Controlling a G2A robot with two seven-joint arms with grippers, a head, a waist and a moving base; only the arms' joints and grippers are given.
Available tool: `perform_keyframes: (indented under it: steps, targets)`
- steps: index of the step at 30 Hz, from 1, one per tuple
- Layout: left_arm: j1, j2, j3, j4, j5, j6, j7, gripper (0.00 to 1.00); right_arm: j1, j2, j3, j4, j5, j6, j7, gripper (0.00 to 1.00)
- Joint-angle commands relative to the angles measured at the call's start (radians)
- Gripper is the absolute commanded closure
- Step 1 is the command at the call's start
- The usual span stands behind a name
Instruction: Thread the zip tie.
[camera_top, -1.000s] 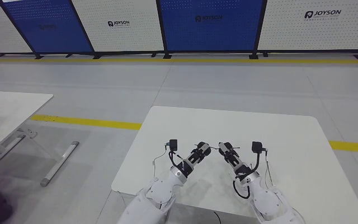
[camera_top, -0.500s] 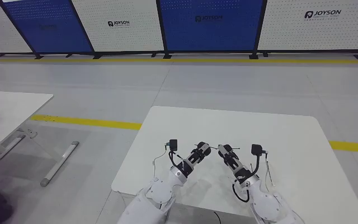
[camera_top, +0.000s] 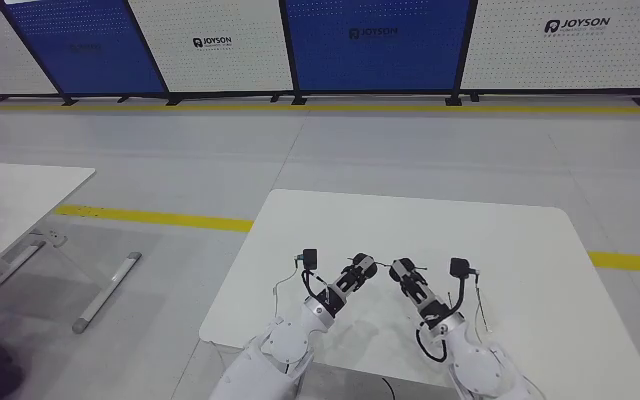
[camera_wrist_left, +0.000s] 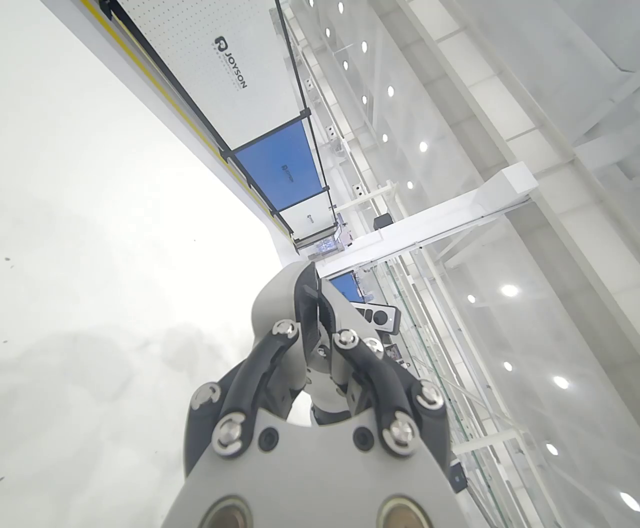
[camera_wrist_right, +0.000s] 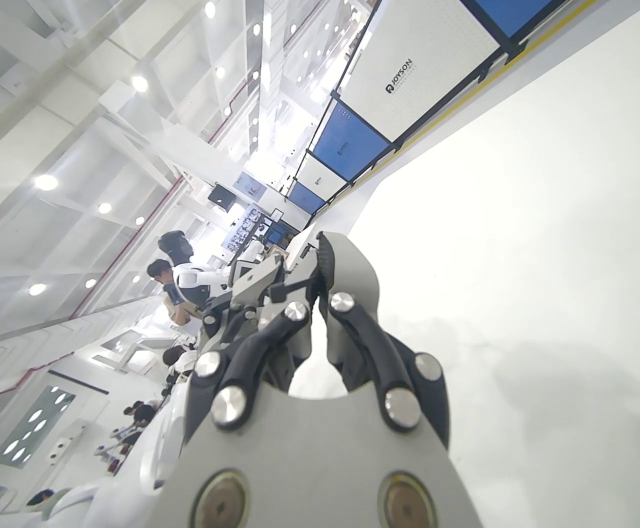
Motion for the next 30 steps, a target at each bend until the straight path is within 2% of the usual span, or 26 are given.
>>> perform_keyframes:
  steps: [1, 17, 30]
  targets:
    - [0.0, 0.0, 0.0, 0.0, 0.0, 0.0, 0.0, 1.0, 0.008, 0.0, -0.003, 0.005, 0.018, 0.0, 0.026, 1.0]
    - [0.0, 0.0, 0.0, 0.0, 0.0, 0.0, 0.0, 1.0, 0.072, -0.003, -0.042, 0.057, 0.093, 0.0, 0.132, 1.0]
    - [0.0, 0.0, 0.0, 0.0, 0.0, 0.0, 0.0, 1.0, 0.063, 0.002, -0.036, 0.056, 0.069, 0.0, 0.064, 1.0]
